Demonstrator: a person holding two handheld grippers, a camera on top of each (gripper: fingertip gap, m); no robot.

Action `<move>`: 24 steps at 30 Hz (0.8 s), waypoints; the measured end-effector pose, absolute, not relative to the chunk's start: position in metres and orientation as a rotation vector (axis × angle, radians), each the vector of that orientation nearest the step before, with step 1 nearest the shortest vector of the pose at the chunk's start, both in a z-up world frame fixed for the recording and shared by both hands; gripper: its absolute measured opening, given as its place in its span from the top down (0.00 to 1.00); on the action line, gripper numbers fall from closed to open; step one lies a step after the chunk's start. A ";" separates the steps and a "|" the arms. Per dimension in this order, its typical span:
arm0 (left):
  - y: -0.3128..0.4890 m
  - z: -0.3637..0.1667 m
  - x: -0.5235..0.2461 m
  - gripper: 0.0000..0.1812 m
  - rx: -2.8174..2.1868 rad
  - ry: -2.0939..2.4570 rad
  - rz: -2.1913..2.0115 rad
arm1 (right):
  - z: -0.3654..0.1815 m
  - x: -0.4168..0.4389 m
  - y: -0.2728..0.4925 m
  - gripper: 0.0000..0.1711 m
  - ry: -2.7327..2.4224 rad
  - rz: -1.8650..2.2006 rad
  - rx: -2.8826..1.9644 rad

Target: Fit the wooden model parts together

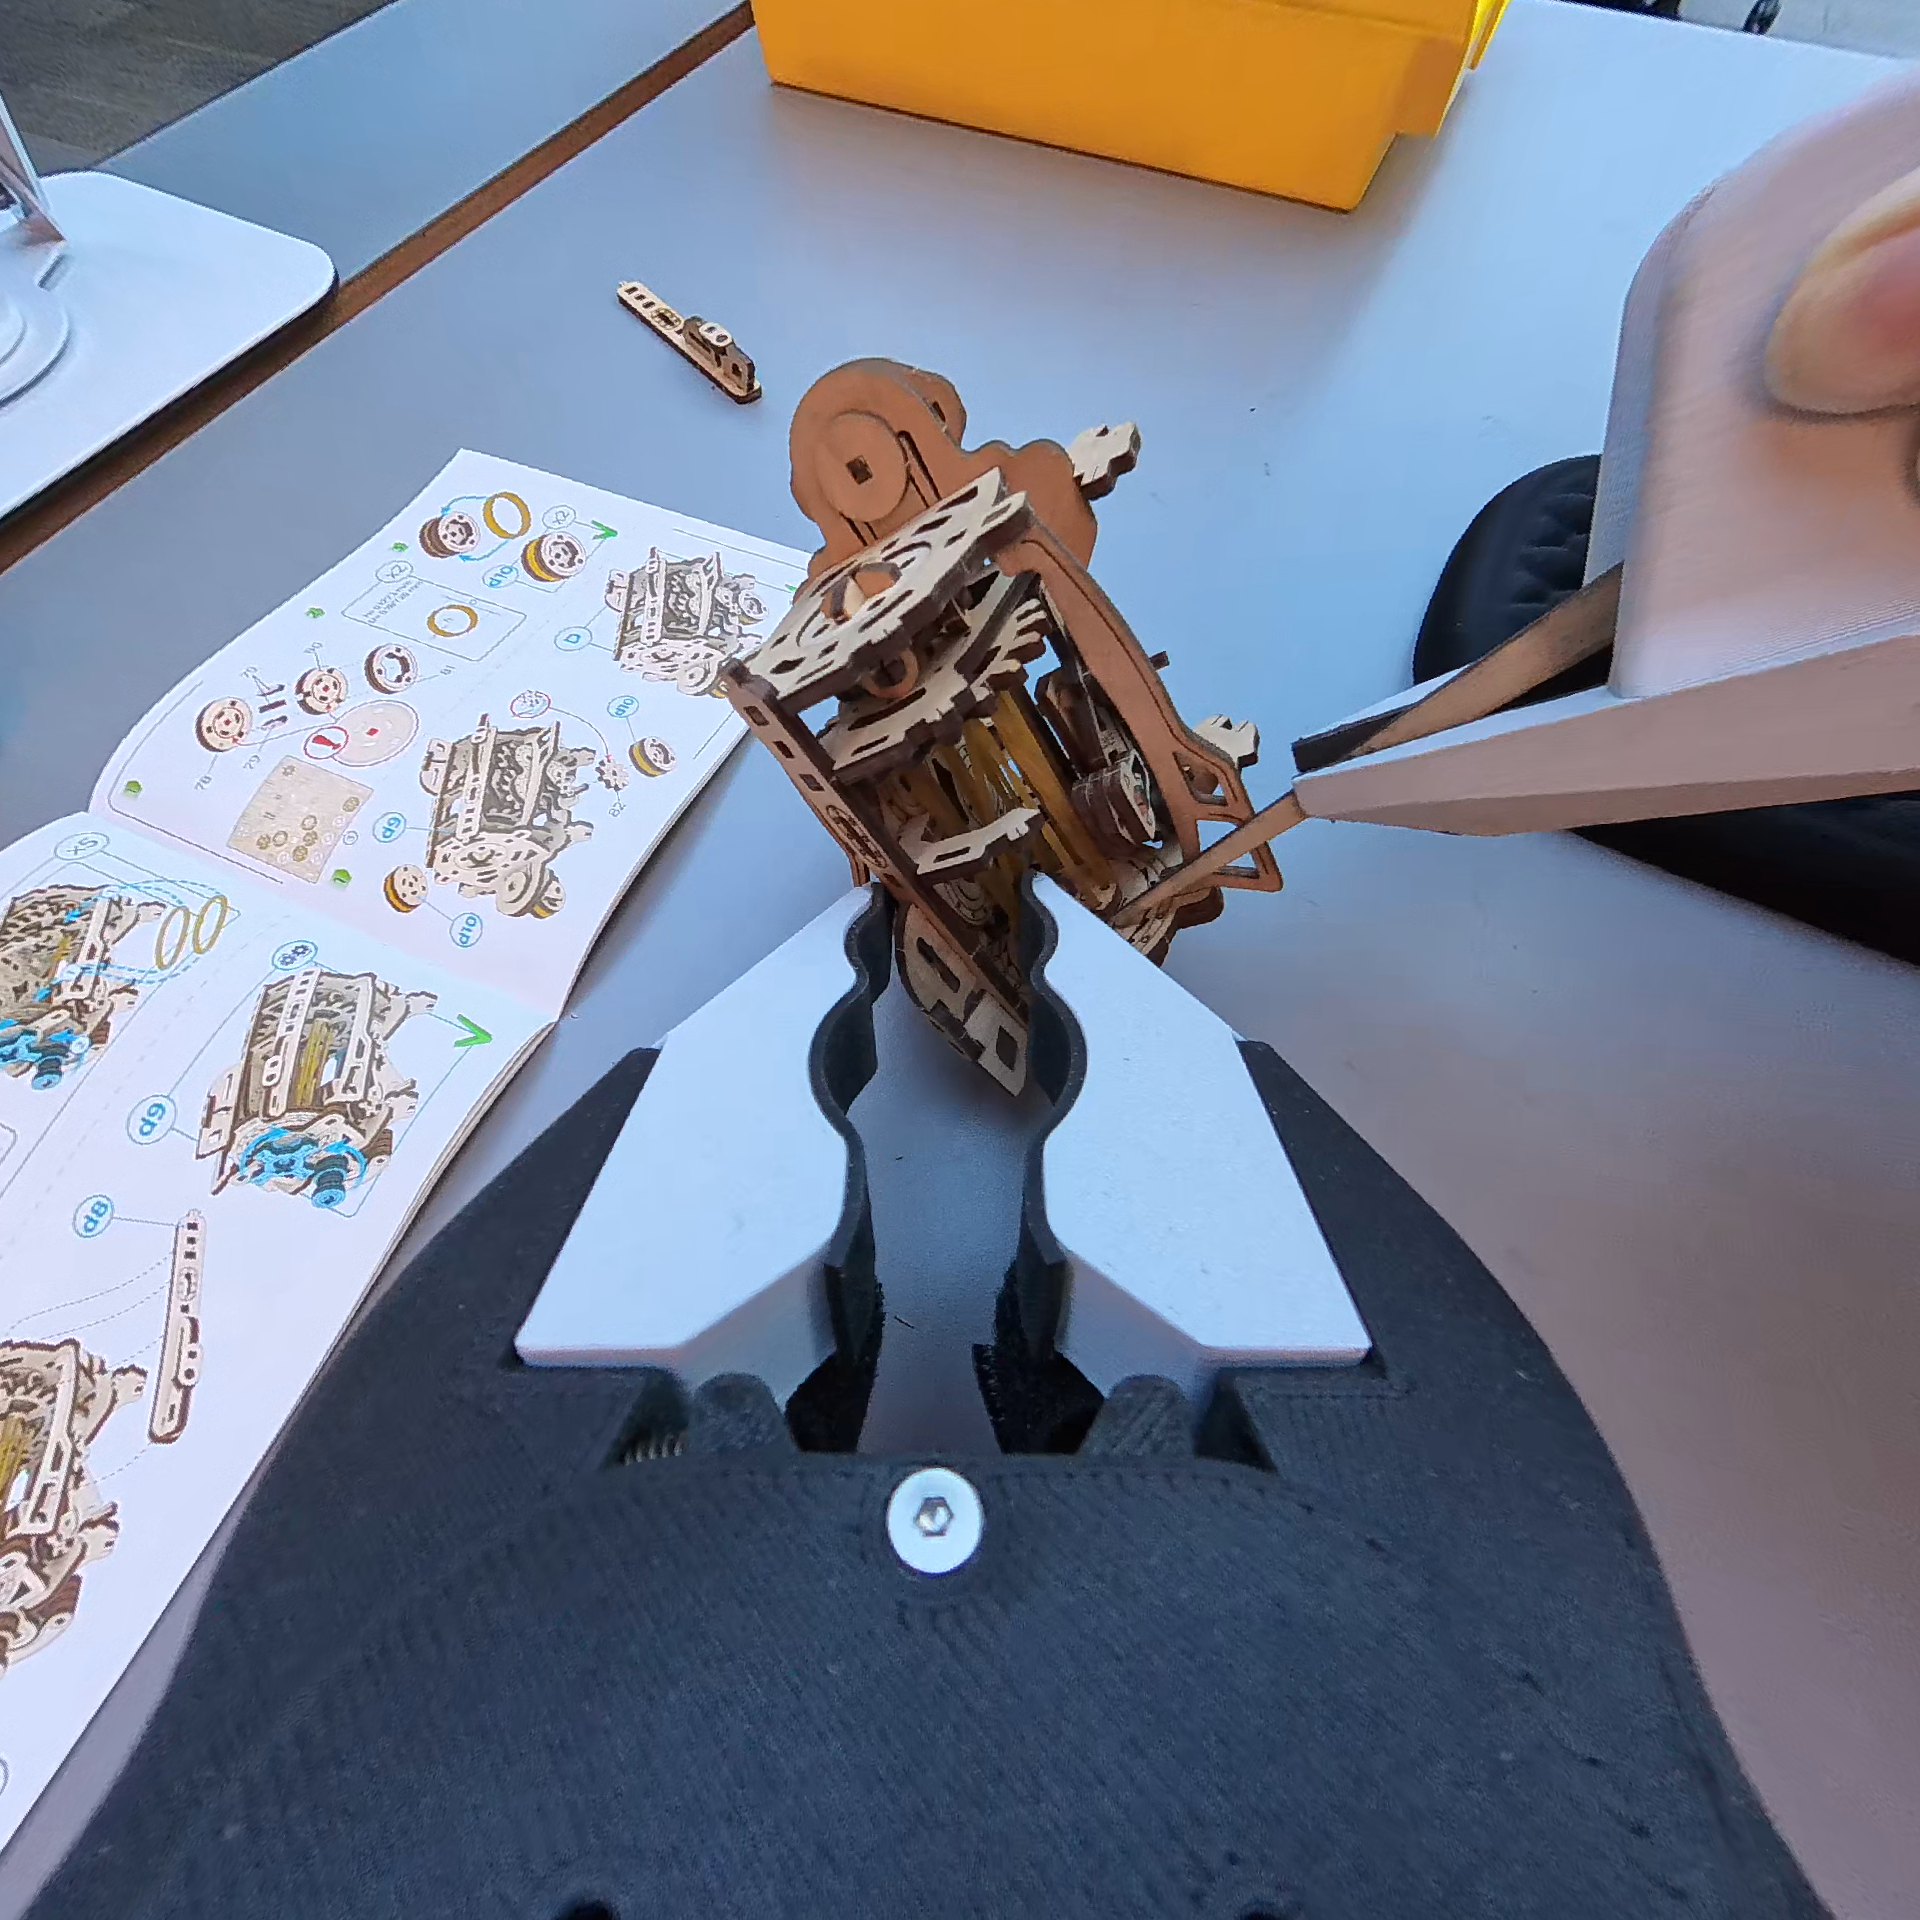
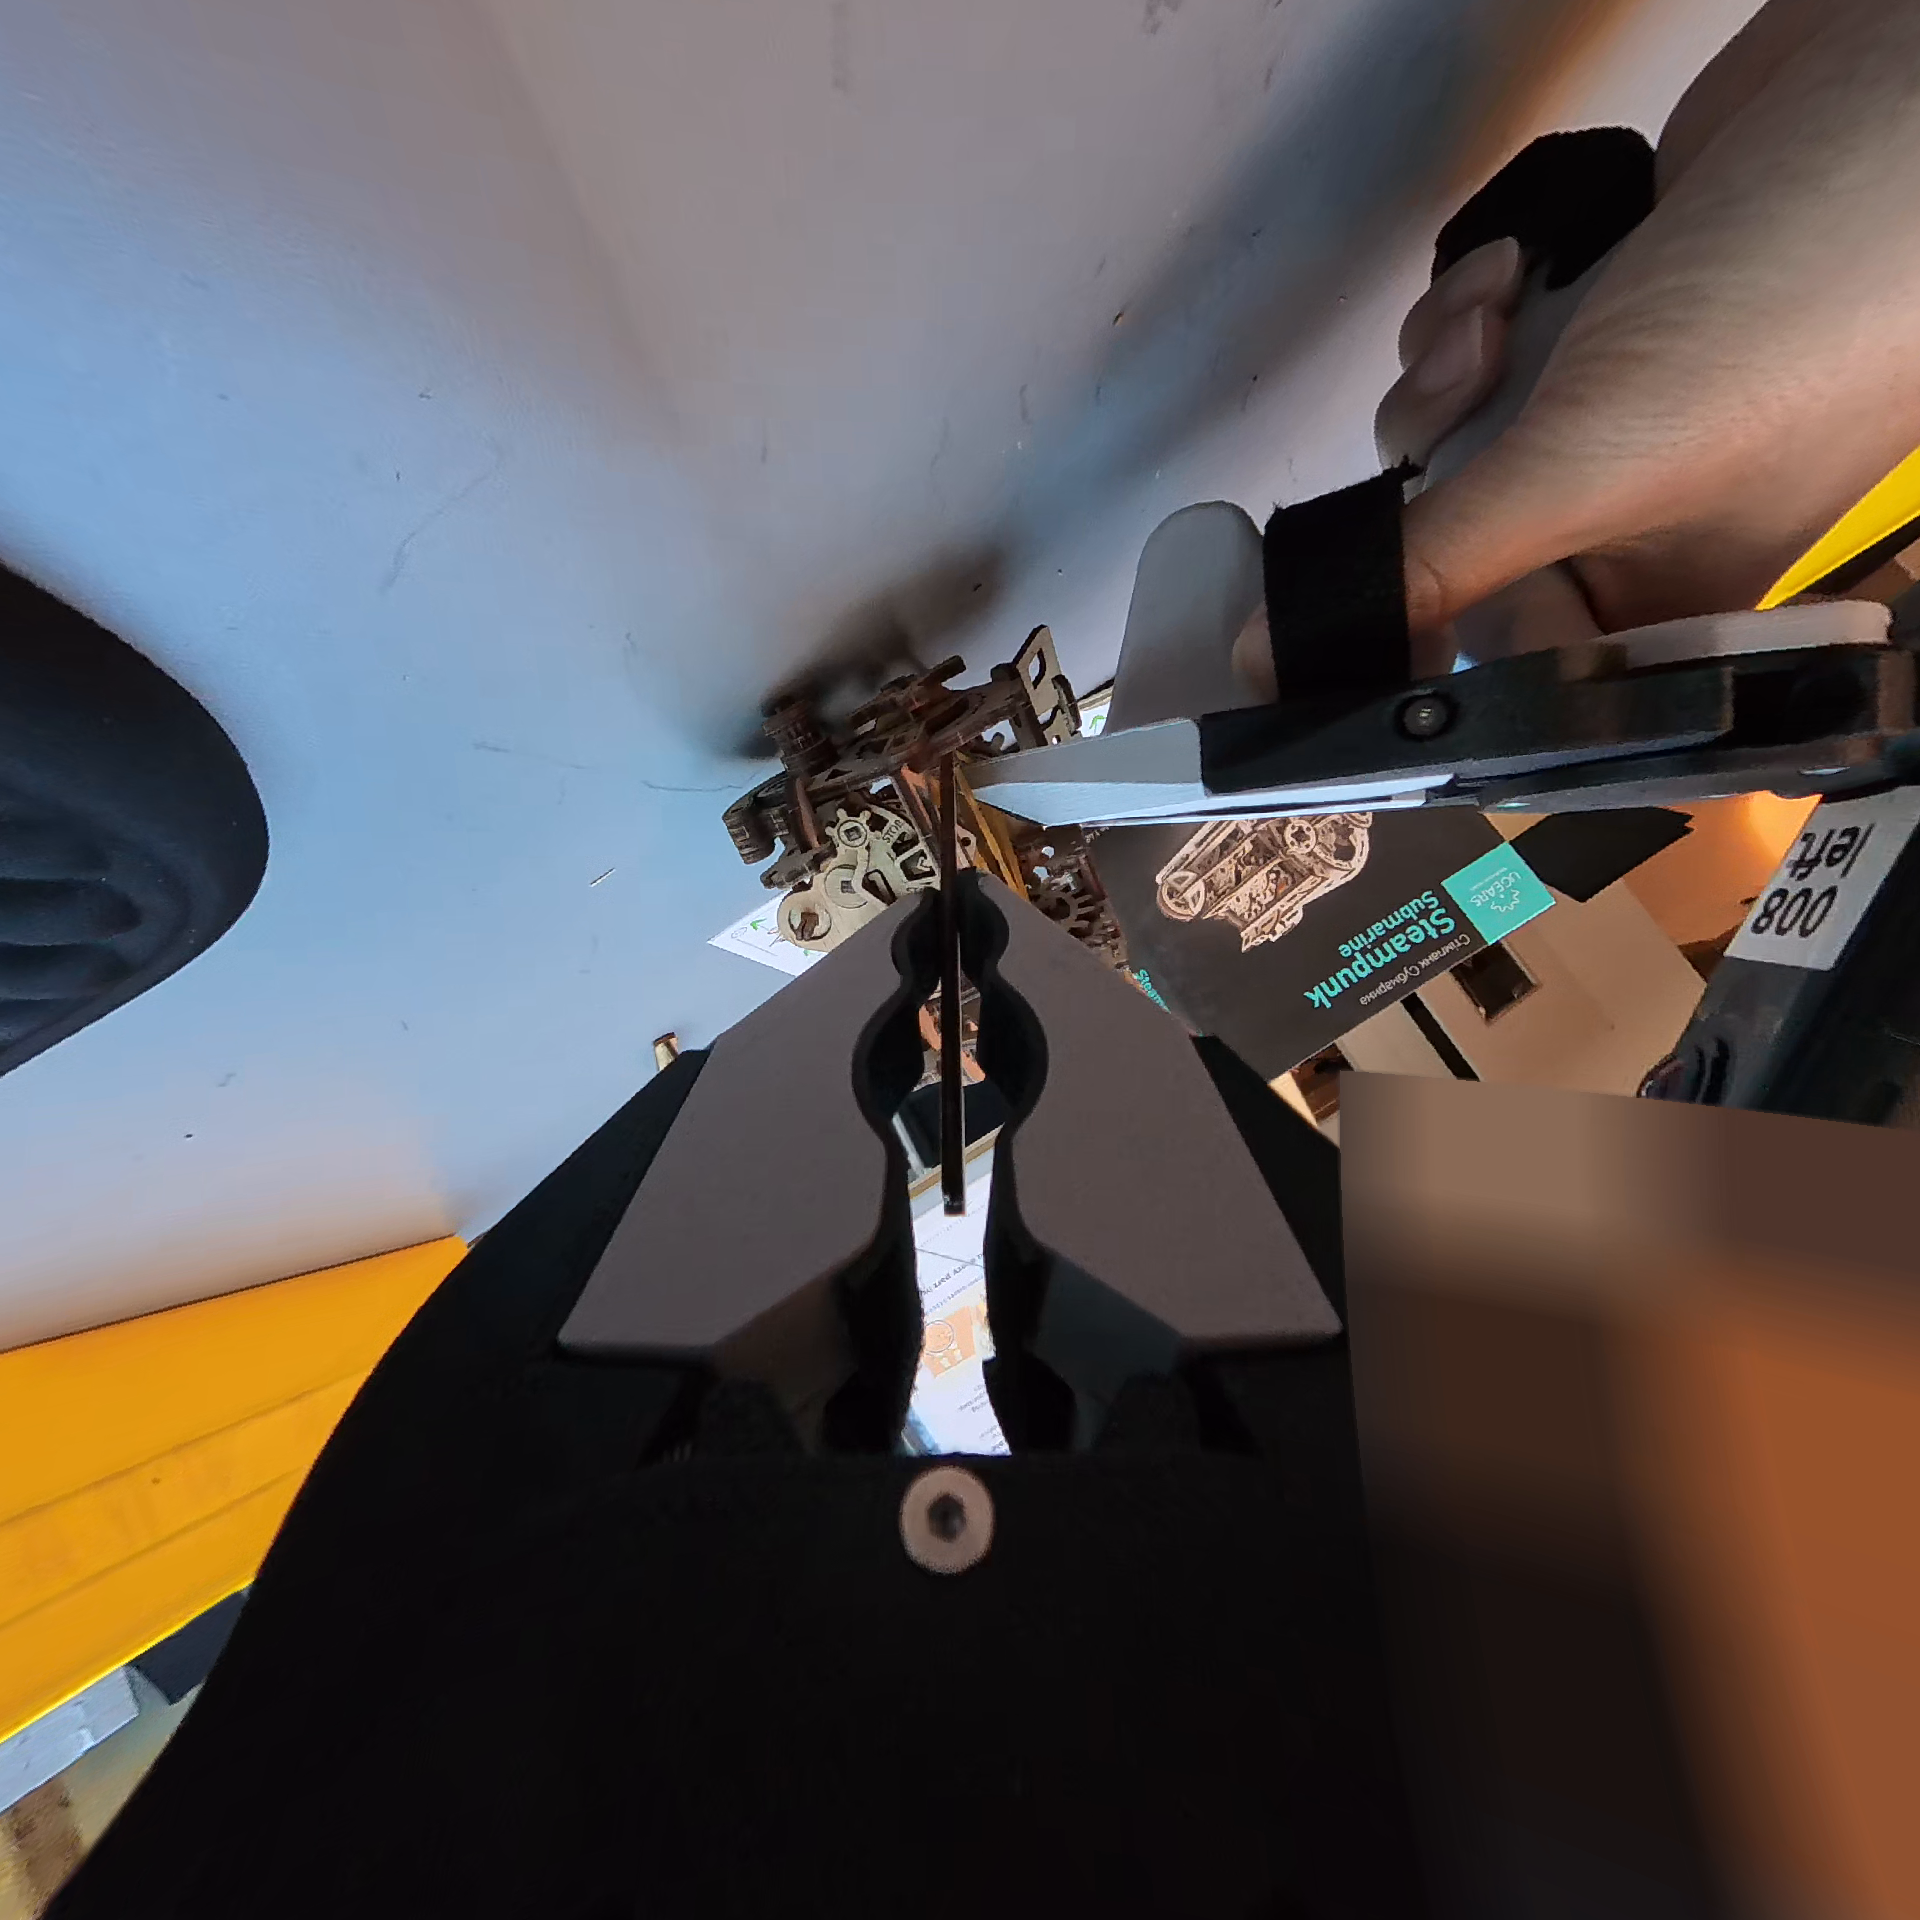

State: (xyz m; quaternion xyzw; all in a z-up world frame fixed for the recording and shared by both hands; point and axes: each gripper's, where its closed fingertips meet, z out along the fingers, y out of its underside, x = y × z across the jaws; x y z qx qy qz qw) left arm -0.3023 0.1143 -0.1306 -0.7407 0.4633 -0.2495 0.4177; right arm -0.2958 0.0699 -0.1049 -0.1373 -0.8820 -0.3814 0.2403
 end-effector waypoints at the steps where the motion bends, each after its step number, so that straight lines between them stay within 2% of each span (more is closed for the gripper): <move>1: 0.114 -0.131 -0.302 0.88 -1.858 1.163 -0.627 | -0.105 -0.295 0.070 0.99 -2.412 -1.045 -0.386; 24: 0.116 -0.130 -0.300 0.89 -1.857 1.163 -0.623 | -0.108 -0.294 0.070 0.99 -2.431 -1.128 -0.421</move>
